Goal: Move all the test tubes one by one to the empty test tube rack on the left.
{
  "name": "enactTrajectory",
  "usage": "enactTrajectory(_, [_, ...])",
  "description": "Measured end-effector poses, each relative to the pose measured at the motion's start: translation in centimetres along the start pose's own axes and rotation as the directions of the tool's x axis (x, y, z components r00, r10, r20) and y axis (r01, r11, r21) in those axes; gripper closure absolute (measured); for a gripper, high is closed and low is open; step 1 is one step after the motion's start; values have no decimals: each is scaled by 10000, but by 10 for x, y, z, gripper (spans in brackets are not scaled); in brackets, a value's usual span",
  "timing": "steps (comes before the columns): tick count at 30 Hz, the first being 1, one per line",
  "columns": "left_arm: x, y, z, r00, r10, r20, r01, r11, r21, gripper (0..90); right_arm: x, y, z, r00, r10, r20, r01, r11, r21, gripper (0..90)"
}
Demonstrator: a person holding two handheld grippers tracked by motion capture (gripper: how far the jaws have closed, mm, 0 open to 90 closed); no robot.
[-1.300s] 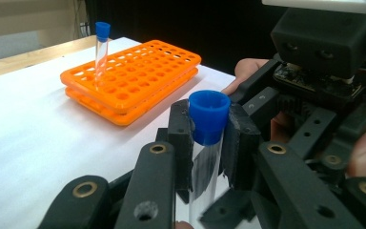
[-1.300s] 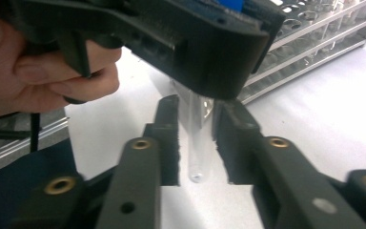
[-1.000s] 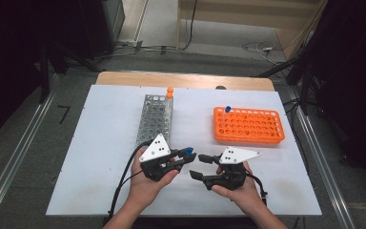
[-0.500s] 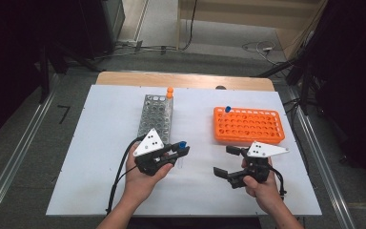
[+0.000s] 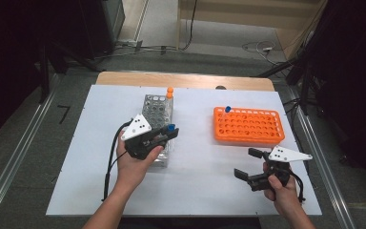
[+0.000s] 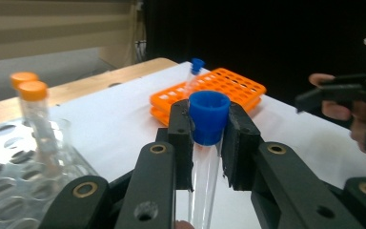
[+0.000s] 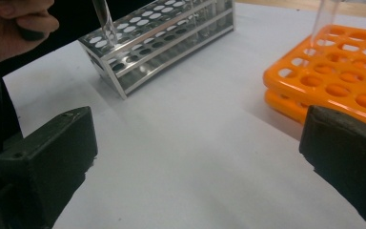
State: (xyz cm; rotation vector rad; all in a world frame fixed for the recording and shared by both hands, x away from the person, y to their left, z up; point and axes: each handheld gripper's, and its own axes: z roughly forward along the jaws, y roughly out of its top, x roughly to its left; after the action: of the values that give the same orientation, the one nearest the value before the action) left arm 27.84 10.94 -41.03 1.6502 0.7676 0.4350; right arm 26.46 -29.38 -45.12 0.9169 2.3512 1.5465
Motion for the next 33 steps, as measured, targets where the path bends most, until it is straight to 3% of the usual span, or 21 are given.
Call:
enactTrajectory(13, [43,13,18,9947,-192,-1008,158,9993,-341,767,-17,-16,-21,9981,215,581,-221,9997,84,0])
enactTrajectory(19, [61,13,30,9882,-661,-1381,587,9967,-567,767,-20,-17,-22,9978,236,615,-237,9997,0,0])
enactTrajectory(26, [70,11,43,9825,-1098,-1504,985,9919,-806,768,-22,-18,-22,9974,286,663,-288,9996,17,0])
enactTrajectory(29, [72,9,47,9800,-1083,-1669,969,9925,-752,767,-23,-18,-22,9971,321,683,-323,9995,8,0])
enactTrajectory(33, [71,7,50,9774,-759,-1972,686,9967,-433,767,-23,-18,-23,9970,309,707,-309,9995,-7,0])
